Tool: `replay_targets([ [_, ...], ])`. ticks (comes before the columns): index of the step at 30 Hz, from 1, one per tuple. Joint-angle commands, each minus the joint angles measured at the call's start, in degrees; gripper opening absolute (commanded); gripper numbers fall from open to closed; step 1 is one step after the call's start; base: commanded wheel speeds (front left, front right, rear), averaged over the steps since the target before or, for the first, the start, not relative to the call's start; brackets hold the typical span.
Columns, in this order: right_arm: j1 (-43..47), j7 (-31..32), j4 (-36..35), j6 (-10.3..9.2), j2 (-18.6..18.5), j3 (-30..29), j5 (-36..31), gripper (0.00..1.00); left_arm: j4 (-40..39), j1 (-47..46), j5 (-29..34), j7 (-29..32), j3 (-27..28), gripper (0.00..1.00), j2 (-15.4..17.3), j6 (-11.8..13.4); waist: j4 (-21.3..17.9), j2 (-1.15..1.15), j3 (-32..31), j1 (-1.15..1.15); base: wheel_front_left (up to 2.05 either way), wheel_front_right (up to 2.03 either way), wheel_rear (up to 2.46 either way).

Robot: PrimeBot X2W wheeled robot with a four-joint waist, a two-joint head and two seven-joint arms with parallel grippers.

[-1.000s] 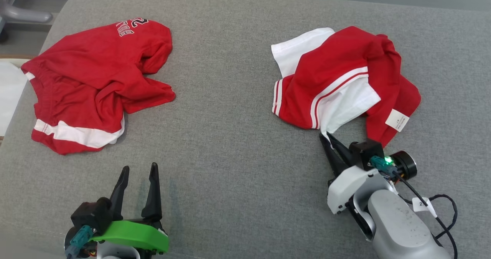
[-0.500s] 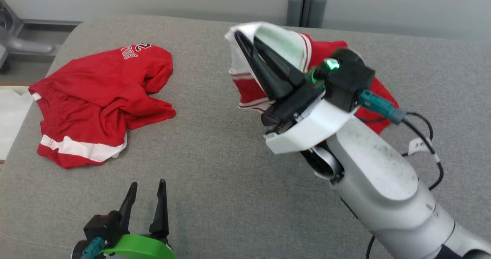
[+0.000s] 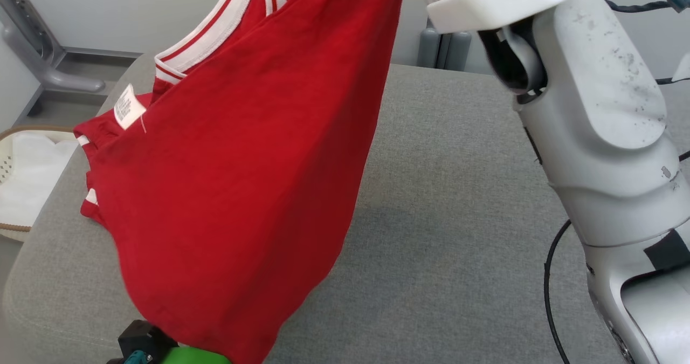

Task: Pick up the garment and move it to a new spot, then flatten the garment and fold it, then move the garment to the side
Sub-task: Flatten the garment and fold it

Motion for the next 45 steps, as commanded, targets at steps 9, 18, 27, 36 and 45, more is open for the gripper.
replay_targets([
  [9, 17.03, -0.02, 12.94, -0.08, -2.51, -26.99, -21.26, 0.0, -0.9, -2.1, -1.08, 0.05, 0.02, 1.0, 0.4, -0.17, -0.39, 0.0, 4.94, 0.0, 0.0, 0.0, 0.0],
  [18, 32.94, -0.06, 10.49, -0.07, -1.31, -48.71, -32.07, 1.0, -2.27, -4.85, -1.73, 0.05, -2.61, 1.0, 2.38, -0.17, -3.55, 0.0, 6.93, 0.0, 0.0, 0.0, 0.0],
  [27, 41.24, -0.05, 5.26, -0.08, -0.21, -43.19, -27.73, 1.0, -2.28, -7.1, -2.84, 0.05, -6.04, 1.0, 2.25, -0.17, -7.41, 0.0, 7.15, 0.0, 0.0, 0.0, 0.0],
  [36, 43.35, -0.05, 2.1, -0.08, -0.3, -36.11, -22.95, 1.0, 1.4, -7.23, -3.6, 0.05, -13.13, 1.0, 3.92, -0.17, -9.68, 0.0, 8.19, 0.0, 0.0, 0.0, 0.0],
  [45, 43.78, -0.05, 1.66, -0.08, -0.29, -33.73, -22.23, 1.0, 11.69, -6.86, -3.32, 0.14, -17.89, 1.0, 5.42, -0.17, -10.06, 0.0, 8.0, 0.0, 0.0, 0.0, 0.0],
])
